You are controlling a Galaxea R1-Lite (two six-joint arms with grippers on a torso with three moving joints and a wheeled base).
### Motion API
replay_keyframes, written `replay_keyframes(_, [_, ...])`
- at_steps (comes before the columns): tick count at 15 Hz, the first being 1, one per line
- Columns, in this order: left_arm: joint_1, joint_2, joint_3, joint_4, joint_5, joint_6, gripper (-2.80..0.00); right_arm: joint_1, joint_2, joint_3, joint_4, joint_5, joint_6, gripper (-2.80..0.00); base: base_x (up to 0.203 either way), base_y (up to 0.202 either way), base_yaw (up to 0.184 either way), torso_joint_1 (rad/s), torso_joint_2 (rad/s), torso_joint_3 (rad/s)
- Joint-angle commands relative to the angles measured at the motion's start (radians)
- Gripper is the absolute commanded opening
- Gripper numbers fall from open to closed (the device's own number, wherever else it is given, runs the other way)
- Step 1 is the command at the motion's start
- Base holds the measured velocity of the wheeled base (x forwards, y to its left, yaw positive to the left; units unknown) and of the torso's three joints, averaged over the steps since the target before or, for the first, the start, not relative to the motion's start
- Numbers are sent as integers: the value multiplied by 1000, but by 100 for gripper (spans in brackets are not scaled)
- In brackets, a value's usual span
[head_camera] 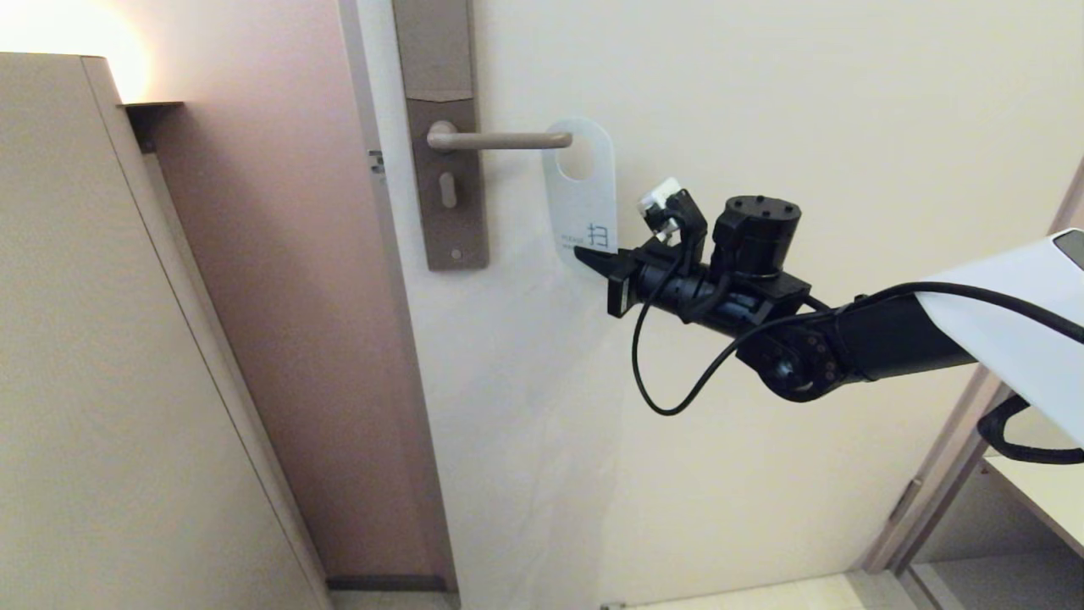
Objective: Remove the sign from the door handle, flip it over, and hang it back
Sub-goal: Hang the sign back with the other side facing out
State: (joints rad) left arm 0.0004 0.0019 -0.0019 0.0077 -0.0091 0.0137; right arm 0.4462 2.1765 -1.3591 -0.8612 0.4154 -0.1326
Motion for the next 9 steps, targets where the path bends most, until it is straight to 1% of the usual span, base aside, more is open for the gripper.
replay_keyframes(1, [1, 0, -1, 0, 0, 0, -280, 12, -4, 3, 3, 0, 1, -280, 0, 0, 0, 0, 0, 0])
replay_keyframes(3, [1, 0, 0, 0, 0, 0, -280, 20, -16, 6, 29, -9, 1, -280, 0, 0, 0, 0, 0, 0])
replay_keyframes(9, [1, 0, 0, 0, 0, 0, -280, 52, -38, -2, 95, -139, 5, -280, 0, 0, 0, 0, 0, 0])
